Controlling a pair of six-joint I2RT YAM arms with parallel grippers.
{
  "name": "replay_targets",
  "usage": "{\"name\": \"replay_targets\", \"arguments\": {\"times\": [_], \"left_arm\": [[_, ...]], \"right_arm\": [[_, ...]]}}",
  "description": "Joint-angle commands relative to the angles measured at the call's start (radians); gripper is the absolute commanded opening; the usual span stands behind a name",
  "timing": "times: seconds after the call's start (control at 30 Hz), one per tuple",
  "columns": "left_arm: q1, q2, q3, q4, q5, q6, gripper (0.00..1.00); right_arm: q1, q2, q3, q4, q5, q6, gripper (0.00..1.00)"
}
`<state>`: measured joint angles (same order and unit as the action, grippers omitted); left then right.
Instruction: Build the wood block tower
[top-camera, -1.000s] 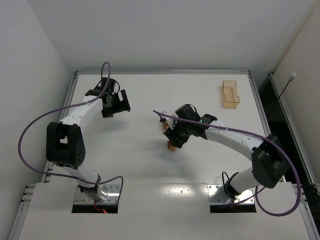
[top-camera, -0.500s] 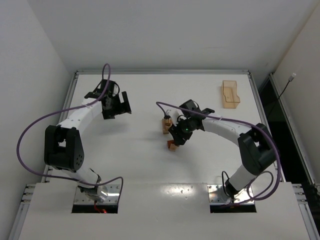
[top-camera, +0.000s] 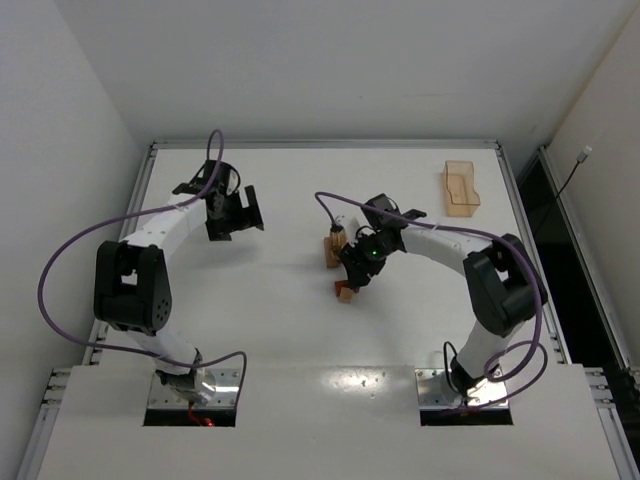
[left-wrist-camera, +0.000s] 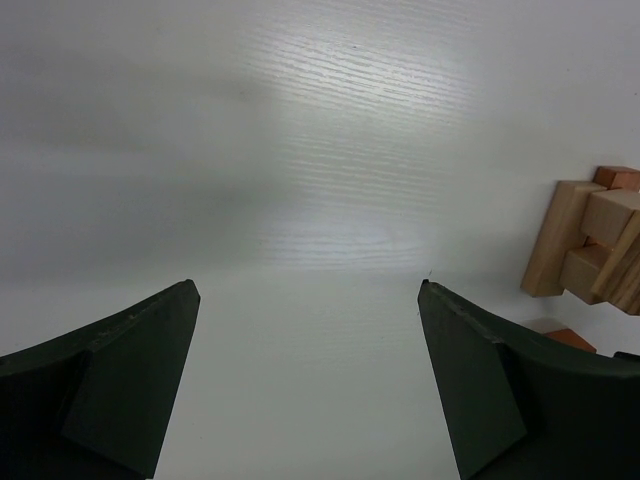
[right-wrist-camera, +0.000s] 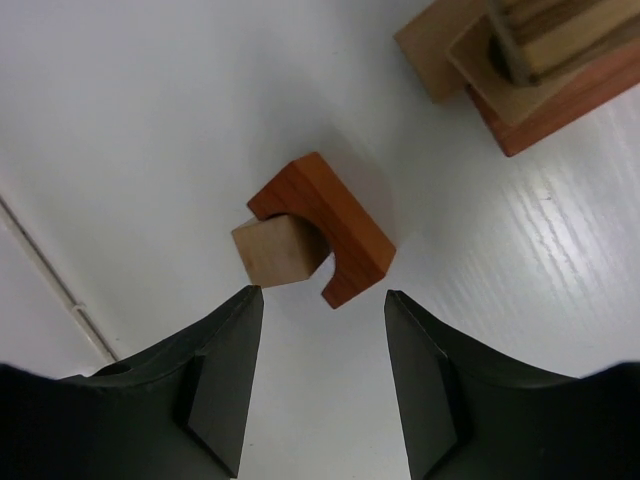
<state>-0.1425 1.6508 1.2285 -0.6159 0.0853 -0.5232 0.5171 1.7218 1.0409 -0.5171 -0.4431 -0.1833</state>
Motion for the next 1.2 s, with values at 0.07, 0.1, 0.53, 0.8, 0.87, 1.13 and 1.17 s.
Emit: {"name": "replay_targets", "arguments": {"times": [0.07, 0.1, 0.53, 0.8, 0.87, 1.13, 1.17], "left_arm": [[0.029, 0.000, 0.037, 0.022, 0.024, 0.000, 0.90], [0.029, 0.000, 0.037, 0.022, 0.024, 0.000, 0.90], [0.029, 0.027, 0.046, 0.022, 0.033, 0.000, 0.90], [0.038, 0.036, 0.046, 0.022, 0.042, -0.009, 0.90], [0.038, 0.037, 0.046, 0.022, 0.042, -0.009, 0.90], [0.047, 0.046, 0.046, 0.022, 0.051, -0.009, 0.90], [0.047, 0.055, 0.046, 0.022, 0.060, -0.009, 0.90]], "right_arm": [[-0.040, 0.032, 0.077, 0.029, 0.006, 0.011, 0.49], [-0.040, 0.041, 0.077, 0.029, 0.006, 0.011, 0.49], [-0.040, 0.068, 0.096, 0.019, -0.055, -0.007, 0.50], [-0.031, 0.088, 0.096, 0.028, -0.036, -0.007, 0.50], [-0.031, 0.088, 0.096, 0.028, -0.023, -0.007, 0.50], [-0.022, 0.110, 0.096, 0.037, 0.004, -0.027, 0.50], [-0.022, 0.110, 0.096, 0.037, 0.017, -0.027, 0.50]]}}
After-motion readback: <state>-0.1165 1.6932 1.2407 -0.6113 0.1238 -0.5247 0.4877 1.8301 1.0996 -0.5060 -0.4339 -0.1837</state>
